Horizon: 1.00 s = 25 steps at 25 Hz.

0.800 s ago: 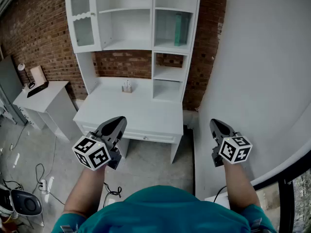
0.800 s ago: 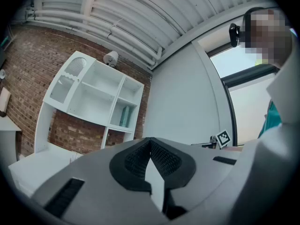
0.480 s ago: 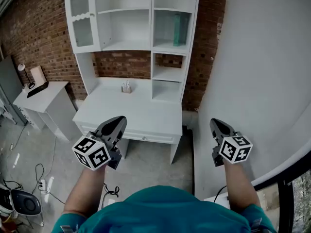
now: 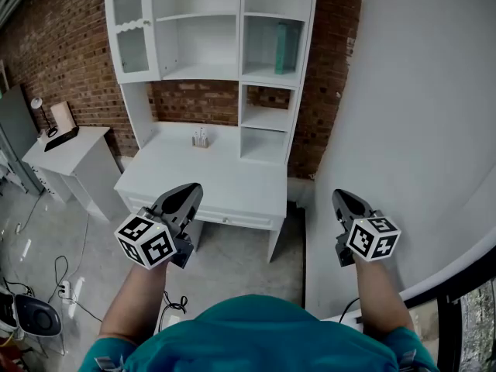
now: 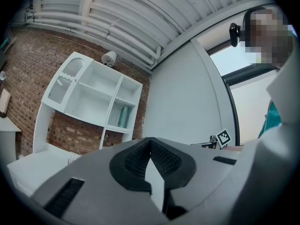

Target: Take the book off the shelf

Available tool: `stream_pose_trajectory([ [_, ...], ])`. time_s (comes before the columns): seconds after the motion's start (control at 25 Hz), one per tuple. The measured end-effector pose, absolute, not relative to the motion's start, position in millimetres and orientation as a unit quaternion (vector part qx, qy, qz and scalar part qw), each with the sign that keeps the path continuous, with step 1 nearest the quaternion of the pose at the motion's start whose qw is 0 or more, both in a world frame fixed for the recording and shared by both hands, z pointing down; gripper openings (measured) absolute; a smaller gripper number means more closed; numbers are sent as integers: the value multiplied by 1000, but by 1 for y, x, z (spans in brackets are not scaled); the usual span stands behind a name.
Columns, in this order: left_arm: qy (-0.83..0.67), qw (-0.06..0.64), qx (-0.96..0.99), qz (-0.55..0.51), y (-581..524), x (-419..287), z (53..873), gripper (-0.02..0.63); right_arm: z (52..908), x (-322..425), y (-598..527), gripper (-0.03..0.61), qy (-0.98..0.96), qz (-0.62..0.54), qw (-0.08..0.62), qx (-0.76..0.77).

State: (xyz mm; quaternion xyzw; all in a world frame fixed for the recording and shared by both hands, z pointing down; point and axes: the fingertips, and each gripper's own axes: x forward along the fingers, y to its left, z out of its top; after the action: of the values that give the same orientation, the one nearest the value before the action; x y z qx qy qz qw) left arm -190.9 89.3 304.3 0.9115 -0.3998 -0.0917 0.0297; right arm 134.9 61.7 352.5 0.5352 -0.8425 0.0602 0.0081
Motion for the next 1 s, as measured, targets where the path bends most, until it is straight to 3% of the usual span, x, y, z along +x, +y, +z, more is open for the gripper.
stream_pose_trajectory([
  [0.6,-399,28,911,-95,98,-94,310,15,353,189,58,20,-851,56,8,523],
  [1.0,-385,37,918,-89,42,-91,323,15,365,186,11,21,-839,68,-4,539],
])
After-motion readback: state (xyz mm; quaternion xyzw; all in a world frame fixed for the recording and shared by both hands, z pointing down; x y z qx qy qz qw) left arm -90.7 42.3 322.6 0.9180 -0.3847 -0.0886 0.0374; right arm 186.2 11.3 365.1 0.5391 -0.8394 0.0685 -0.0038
